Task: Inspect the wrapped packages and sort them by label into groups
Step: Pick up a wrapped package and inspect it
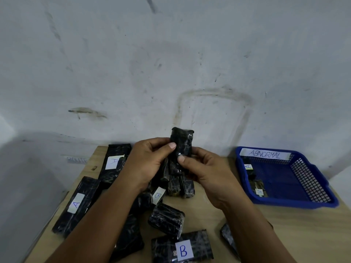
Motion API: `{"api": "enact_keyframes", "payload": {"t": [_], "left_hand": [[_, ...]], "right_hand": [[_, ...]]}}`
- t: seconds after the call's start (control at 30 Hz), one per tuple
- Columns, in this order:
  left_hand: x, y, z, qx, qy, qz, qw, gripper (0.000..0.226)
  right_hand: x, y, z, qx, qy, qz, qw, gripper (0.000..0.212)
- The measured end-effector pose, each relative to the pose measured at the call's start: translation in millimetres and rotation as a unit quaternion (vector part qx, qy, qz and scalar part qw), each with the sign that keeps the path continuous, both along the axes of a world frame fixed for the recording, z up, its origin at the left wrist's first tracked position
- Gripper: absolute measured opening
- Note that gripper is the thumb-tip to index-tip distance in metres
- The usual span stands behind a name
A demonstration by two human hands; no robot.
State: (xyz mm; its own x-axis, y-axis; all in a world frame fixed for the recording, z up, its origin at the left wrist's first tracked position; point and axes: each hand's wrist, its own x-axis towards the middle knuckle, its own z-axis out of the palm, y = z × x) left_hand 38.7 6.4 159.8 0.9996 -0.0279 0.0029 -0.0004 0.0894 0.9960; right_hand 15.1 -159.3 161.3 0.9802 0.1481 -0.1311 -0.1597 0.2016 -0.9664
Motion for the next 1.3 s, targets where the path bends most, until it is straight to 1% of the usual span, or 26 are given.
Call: {"api": "enact_keyframes", "payload": {"t": [0.07,0.1,0.2,0.27,0.37,0.5,0.6,0.77,0.87,0.93,1.0,1.03,1.1,1.13,1.17,1.2,1.23,1.3], "left_hand": [[-1,1,-3,0.024,-0.03,-0.005,0.999,0.021],[-2,1,-5,0.039,-0.045,-0.009,0.998,0.023],[-4,2,-8,0.068,-0.091,-0.012,0.993,0.028],[-6,2,-7,0.087,-0.116,-0.007,0.989,0.033],[-9,1,-7,0.119,-0.147,-0.013,0.982,0.039],[-6,1,-11,0.155,-0.17,0.01,0.973,0.035],[-4,2,-17,0.163,-0.166,0.025,0.972,0.032],[-4,1,-16,0.2,-0.21,0.044,0.956,0.048],[-1,2,-20,0.22,-0.233,0.055,0.946,0.05],[2,4,-25,0.263,-0.275,0.066,0.923,0.035],[5,5,-29,0.322,-0.342,0.077,0.879,0.03],[7,6,-31,0.347,-0.372,0.08,0.857,0.03],[11,6,-36,0.378,-0.404,0.076,0.829,0.031],[12,6,-38,0.381,-0.407,0.07,0.827,0.031],[11,5,-41,0.375,-0.398,0.066,0.834,0.034],[9,3,-42,0.359,-0.375,0.067,0.852,0.038],[7,1,-42,0.336,-0.334,0.072,0.878,0.045],[3,-2,-36,0.288,-0.215,0.087,0.929,0.053]], "right_hand": [[2,1,1,0.015,-0.014,-0.018,1.0,0.031],[3,0,2,0.022,-0.021,-0.032,0.999,0.033],[5,0,7,0.038,-0.045,-0.045,0.997,0.029],[5,0,8,0.032,-0.06,-0.051,0.996,0.023],[4,-1,7,0.019,-0.075,-0.05,0.996,0.02],[4,-1,5,0.007,-0.076,-0.058,0.995,0.019],[3,-3,8,-0.011,-0.072,-0.037,0.997,0.02],[3,-3,5,-0.003,-0.078,-0.038,0.996,0.018],[3,-4,3,-0.018,-0.061,-0.045,0.997,0.017],[3,-6,0,-0.039,-0.046,-0.05,0.997,0.02],[3,-7,-3,-0.056,-0.012,-0.047,0.997,0.032],[3,-7,-4,-0.052,0.01,-0.049,0.997,0.034],[3,-6,-8,-0.013,0.04,-0.072,0.997,0.025],[5,-6,-10,0.007,0.049,-0.092,0.995,0.019],[6,-7,-12,0.019,0.055,-0.11,0.992,0.018],[7,-8,-15,0.025,0.057,-0.123,0.99,0.021],[9,-10,-18,0.031,0.057,-0.13,0.989,0.024],[9,-14,-23,0.033,0.058,-0.129,0.989,0.028]]}}
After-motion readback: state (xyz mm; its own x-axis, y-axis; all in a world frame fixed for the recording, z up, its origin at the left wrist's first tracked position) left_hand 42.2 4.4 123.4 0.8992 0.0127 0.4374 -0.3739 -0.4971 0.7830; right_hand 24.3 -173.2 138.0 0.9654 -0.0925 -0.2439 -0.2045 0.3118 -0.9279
